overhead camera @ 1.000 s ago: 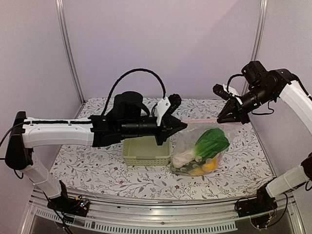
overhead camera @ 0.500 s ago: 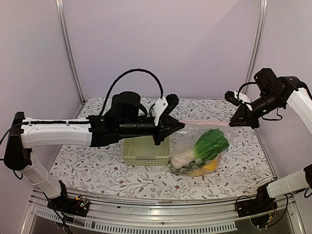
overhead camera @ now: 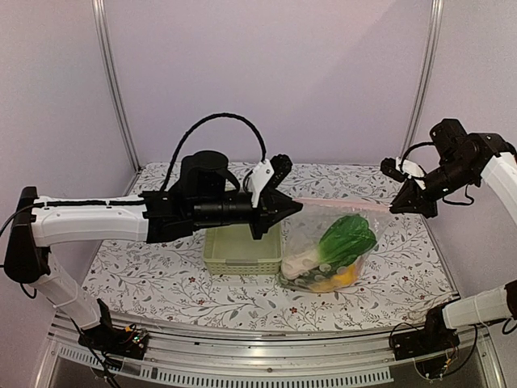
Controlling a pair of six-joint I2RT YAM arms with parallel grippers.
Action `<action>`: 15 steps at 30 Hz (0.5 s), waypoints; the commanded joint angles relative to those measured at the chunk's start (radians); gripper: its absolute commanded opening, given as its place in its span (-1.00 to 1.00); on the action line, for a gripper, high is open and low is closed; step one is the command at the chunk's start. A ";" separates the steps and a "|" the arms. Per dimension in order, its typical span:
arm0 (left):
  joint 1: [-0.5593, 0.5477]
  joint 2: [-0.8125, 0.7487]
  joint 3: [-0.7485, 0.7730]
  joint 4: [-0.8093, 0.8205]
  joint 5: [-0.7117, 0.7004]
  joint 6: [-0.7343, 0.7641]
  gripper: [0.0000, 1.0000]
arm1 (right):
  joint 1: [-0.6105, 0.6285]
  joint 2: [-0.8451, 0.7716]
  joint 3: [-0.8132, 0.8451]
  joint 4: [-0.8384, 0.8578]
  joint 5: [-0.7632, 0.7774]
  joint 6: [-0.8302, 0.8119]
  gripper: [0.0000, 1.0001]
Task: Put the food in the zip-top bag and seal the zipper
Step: Zip the zipper on the zipper food storage bag.
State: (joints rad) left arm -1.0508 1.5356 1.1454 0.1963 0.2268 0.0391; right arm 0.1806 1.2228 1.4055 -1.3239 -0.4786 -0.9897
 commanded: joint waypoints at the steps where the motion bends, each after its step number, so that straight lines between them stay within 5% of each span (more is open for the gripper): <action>1: 0.022 -0.045 -0.010 0.005 -0.008 0.013 -1.00 | -0.029 -0.021 -0.015 -0.070 0.105 -0.034 -1.00; 15: 0.044 0.050 0.042 0.046 0.006 0.043 -1.00 | -0.039 -0.001 0.026 -0.049 0.071 -0.034 -0.97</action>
State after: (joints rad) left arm -1.0470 1.5421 1.1481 0.1978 0.2291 0.0498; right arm 0.1684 1.2106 1.4014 -1.3247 -0.4500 -1.0077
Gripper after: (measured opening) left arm 0.004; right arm 0.068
